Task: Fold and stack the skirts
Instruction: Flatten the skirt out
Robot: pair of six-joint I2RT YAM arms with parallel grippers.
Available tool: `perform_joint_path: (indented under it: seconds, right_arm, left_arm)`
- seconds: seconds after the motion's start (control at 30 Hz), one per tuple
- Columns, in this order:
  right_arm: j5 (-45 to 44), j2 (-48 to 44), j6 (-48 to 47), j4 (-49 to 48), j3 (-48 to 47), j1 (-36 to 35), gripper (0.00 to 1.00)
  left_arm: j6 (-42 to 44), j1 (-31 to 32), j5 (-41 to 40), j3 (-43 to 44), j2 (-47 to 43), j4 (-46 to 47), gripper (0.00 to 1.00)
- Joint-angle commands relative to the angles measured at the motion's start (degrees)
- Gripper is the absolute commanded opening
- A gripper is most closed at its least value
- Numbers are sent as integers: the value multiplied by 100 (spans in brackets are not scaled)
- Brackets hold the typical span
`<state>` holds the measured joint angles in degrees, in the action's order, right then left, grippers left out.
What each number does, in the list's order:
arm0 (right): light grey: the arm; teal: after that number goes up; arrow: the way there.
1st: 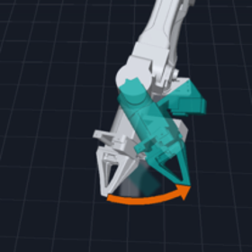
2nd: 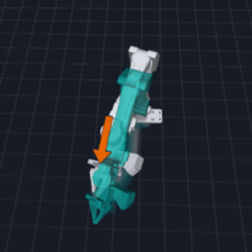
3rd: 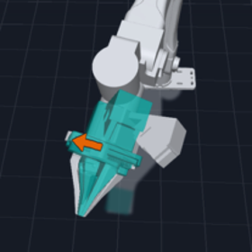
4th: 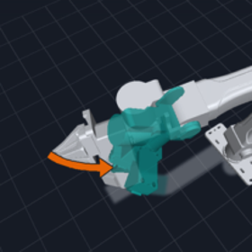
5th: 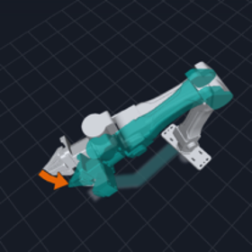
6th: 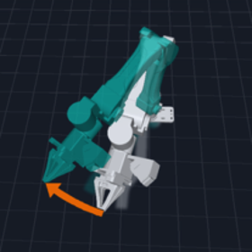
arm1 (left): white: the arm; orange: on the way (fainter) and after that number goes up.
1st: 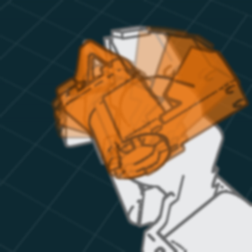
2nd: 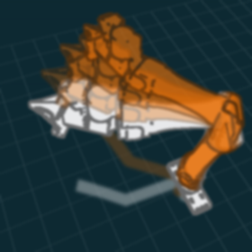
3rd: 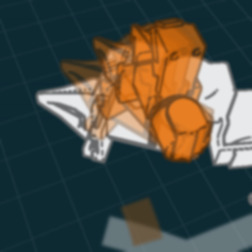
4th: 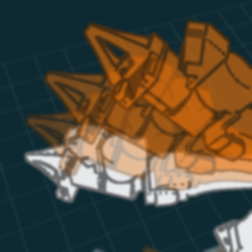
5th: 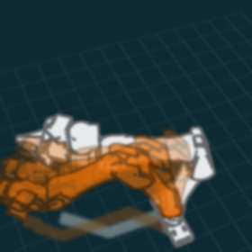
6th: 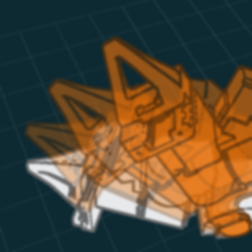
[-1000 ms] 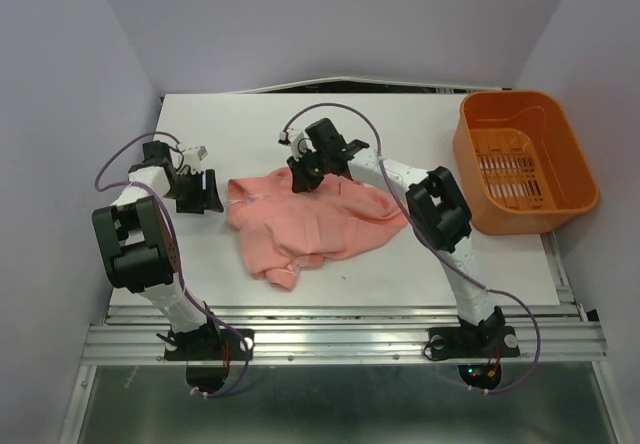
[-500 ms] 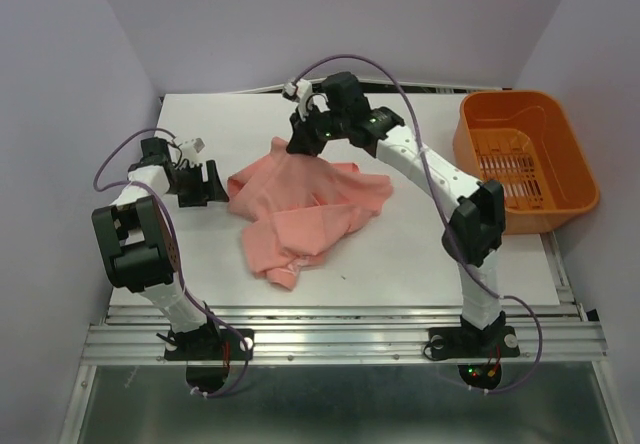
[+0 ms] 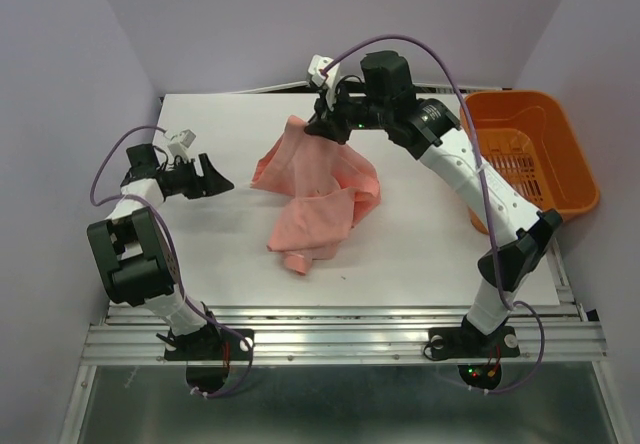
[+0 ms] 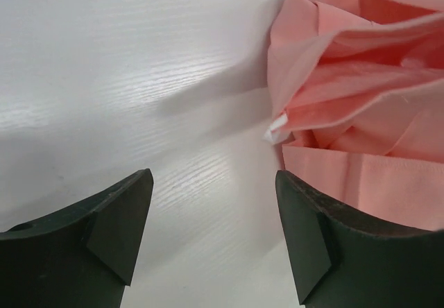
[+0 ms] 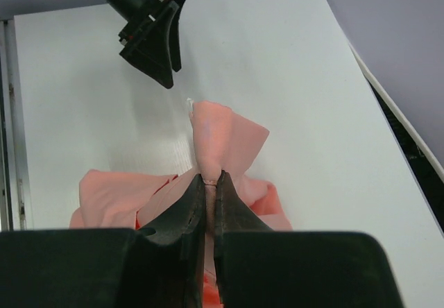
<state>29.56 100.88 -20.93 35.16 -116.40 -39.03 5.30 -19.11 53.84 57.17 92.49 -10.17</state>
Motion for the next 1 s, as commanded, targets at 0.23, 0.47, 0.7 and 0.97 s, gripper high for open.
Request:
perform_joint_path:
  seconds: [0.23,0.47,0.7,0.97]
  right_arm:
    - [-161,-51,-316,52,-321,-43,1]
    - [-231,-7,-368,228,-568,-44,1]
    - [-319,-33,-324,246,-621,-96,1]
    - [-503,-139,-131,132,-630,-96,1]
  left_arm:
    - [7318,162,875,664,-214,-2894,83]
    - [6765,803,619,919,155,-1857,83]
    - [5484,1533,206,586,313,-233,82]
    - [3981,1753,258,795,674,797,67]
